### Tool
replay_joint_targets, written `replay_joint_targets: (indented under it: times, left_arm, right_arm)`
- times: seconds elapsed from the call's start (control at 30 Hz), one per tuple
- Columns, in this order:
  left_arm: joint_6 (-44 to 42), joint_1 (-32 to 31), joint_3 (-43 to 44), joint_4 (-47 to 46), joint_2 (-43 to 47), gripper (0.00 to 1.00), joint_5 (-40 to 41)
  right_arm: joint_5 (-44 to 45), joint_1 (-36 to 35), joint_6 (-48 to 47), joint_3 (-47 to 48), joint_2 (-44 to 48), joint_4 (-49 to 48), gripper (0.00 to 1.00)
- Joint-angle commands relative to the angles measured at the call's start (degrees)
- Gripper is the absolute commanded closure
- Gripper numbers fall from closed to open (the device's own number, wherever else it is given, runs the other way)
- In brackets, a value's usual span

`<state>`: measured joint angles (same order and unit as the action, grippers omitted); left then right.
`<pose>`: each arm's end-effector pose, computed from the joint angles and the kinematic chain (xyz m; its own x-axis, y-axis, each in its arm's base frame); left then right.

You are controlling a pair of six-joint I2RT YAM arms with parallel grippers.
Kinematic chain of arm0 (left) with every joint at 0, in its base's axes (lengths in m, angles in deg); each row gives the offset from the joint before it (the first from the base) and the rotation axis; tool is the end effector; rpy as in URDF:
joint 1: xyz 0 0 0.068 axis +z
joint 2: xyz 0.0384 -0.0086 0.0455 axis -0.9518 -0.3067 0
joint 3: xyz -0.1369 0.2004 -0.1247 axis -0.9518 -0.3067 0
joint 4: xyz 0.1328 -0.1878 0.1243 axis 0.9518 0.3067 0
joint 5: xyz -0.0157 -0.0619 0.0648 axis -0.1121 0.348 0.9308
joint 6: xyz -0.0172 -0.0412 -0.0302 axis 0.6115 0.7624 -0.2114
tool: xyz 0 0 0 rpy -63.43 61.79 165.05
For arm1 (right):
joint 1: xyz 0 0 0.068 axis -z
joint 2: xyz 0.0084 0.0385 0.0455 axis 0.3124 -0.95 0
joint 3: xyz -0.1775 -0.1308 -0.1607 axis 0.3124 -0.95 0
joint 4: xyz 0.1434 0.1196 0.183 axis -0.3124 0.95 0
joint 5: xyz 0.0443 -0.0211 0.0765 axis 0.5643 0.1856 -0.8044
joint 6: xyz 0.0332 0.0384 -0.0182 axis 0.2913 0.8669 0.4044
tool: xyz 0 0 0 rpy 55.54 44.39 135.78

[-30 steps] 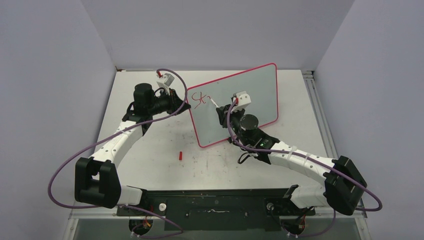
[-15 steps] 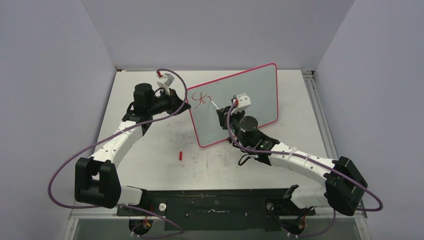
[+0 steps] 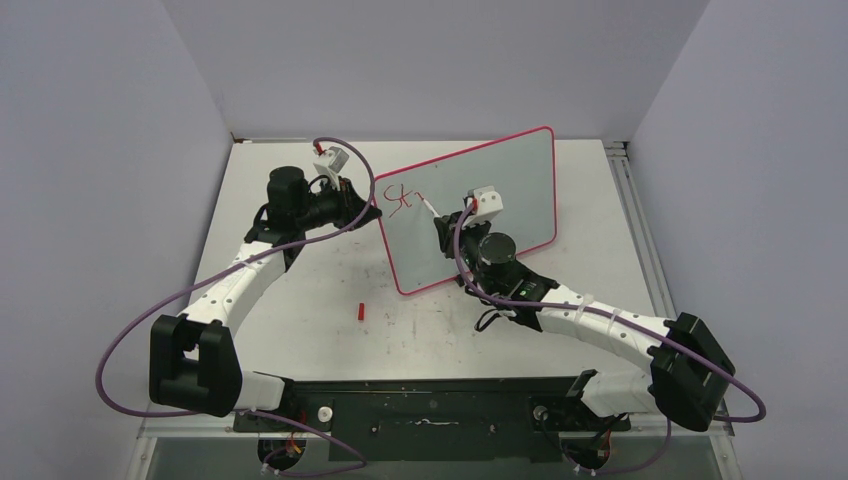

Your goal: Write a sentence on the whiteboard

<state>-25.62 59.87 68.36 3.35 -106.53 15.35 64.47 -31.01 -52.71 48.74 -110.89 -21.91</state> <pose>0.2995 -0.0882 0.2993 -0.5472 -0.1228 -0.8280 0.6080 0.6216 -0.4940 0.2008 0.2166 0.2913 -0.1855 0.1831 -0.9654 -0.4962 0.8306 0.2528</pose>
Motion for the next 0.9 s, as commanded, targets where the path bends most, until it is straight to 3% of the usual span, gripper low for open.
replay_joint_targets:
  times: [0.0,0.87]
  left_arm:
    - [0.1,-0.1,0.9,-1.2,1.9,1.0,-1.9]
    - [0.1,-0.1,0.7,-1.3,2.3,1.0,-2.0]
  right_arm:
    - [1.5,-0.2,-0.1,1.5,-0.2,-4.3,0.95]
    - [3.9,0.1,-1.2,3.5,-1.7,-5.5,0.95]
